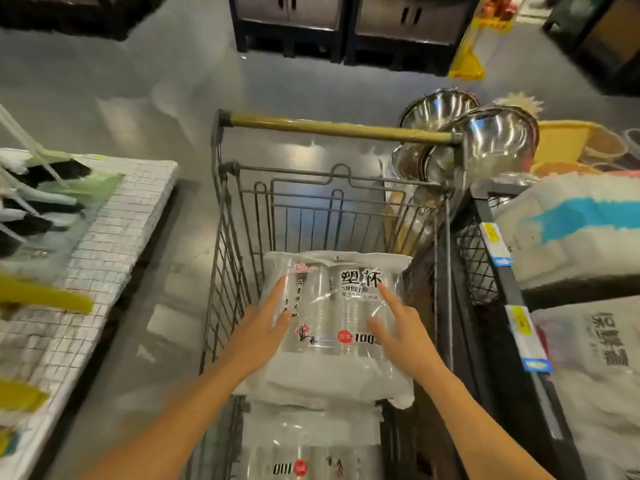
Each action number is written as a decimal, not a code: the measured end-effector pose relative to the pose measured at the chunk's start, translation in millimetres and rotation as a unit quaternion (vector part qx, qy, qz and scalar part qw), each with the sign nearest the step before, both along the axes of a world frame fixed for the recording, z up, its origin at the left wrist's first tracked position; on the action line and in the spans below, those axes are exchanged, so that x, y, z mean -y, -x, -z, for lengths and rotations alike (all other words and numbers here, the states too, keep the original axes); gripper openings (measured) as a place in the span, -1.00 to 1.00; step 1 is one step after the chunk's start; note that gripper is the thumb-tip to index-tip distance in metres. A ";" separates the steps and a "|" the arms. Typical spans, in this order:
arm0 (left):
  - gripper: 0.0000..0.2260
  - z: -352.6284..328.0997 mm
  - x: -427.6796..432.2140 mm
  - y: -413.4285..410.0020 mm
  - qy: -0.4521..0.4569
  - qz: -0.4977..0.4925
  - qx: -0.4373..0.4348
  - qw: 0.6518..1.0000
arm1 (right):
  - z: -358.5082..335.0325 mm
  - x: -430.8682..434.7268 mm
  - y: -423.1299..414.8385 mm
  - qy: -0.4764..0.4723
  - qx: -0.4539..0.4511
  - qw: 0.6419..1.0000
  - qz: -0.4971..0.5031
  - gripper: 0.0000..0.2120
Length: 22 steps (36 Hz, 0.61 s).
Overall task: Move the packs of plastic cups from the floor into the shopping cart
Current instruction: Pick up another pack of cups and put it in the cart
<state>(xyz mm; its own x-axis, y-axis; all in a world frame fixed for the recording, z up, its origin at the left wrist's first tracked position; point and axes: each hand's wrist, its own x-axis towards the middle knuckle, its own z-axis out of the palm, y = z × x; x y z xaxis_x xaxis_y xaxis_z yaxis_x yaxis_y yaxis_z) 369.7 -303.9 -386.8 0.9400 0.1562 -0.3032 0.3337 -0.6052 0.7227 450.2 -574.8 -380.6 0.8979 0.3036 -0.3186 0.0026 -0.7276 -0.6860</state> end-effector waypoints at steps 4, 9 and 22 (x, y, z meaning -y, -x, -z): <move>-0.47 53.9 -5.8 -9.0 -0.002 -0.002 -0.022 1.000 | 61.0 -7.1 -5.1 0.009 -0.026 1.000 0.006 -0.33; -0.49 106.4 -8.6 -14.9 -0.039 -0.014 -0.095 0.995 | 120.4 -19.0 -6.6 0.012 -0.086 0.996 0.024 -0.34; -0.49 139.7 -10.2 -32.0 -0.021 -0.023 -0.083 0.996 | 140.6 -26.6 -22.7 -0.026 -0.120 0.992 0.035 -0.35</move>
<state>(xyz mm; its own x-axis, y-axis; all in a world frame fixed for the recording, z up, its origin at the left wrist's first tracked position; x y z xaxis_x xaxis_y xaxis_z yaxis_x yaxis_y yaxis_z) 401.7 -293.7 -526.6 0.8688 0.2148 -0.4461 0.4752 -0.6149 0.6294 472.9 -548.2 -521.2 0.8173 0.2638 -0.5123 -0.2157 -0.6844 -0.6965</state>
